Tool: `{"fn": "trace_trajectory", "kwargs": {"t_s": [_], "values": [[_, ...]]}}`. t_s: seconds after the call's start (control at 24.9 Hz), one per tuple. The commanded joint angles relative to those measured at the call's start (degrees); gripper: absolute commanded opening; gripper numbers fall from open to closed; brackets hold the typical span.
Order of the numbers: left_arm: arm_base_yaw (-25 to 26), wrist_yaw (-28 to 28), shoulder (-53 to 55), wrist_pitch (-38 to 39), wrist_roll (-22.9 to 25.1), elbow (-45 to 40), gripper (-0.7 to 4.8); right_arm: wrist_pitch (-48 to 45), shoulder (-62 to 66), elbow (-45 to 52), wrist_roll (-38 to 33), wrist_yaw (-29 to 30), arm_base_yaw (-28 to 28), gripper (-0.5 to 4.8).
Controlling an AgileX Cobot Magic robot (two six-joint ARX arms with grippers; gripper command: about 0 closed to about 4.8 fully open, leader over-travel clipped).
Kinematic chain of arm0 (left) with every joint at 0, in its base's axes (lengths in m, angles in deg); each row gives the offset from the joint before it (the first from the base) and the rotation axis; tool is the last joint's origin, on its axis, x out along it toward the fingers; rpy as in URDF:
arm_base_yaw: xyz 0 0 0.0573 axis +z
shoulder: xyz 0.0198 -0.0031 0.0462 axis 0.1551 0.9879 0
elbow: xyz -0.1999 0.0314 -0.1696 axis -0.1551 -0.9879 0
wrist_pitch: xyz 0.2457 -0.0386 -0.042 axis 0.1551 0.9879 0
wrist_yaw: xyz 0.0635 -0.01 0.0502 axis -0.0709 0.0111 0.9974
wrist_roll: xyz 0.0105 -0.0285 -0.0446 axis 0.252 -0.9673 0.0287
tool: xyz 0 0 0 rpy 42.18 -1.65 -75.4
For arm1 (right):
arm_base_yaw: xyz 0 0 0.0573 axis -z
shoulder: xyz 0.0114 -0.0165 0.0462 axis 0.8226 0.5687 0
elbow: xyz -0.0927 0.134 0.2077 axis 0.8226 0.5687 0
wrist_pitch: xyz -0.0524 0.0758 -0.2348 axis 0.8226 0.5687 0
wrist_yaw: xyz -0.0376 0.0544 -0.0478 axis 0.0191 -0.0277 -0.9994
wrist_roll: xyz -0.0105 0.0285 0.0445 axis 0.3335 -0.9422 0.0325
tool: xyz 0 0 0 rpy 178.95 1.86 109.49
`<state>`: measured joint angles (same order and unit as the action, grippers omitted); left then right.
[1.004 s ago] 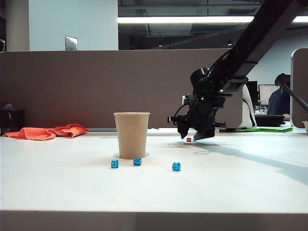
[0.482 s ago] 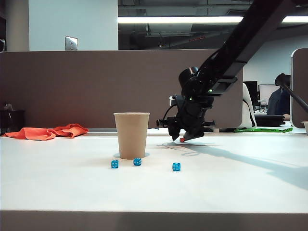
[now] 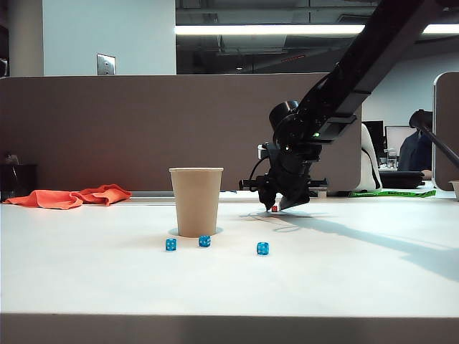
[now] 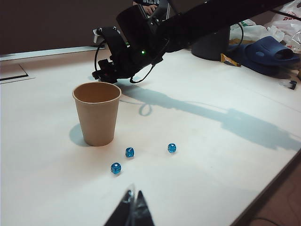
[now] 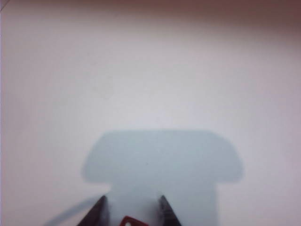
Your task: Pick up the dice with a different color and drop it into the paper cup.
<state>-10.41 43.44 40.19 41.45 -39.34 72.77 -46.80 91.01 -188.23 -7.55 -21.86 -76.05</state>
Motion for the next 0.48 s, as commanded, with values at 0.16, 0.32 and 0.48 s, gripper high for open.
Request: {"fn": "trace_trajectory", "kwargs": {"t_s": [0.16,0.32,0.48], "values": [[-0.02,-0.22,0.07,-0.96,0.26,0.07,-0.06,0.04,-0.17,-0.26,0.00,0.39,-0.11,1.34],[-0.02,-0.22,0.07,-0.96,0.26,0.07,-0.06,-0.24,-0.17,-0.26,0.00,0.42,-0.11,1.35],[-0.02,-0.20,0.07,-0.96,0.26,0.07,-0.06,-0.96,-0.17,-0.26,0.00,1.38,-0.11,1.35]]}}
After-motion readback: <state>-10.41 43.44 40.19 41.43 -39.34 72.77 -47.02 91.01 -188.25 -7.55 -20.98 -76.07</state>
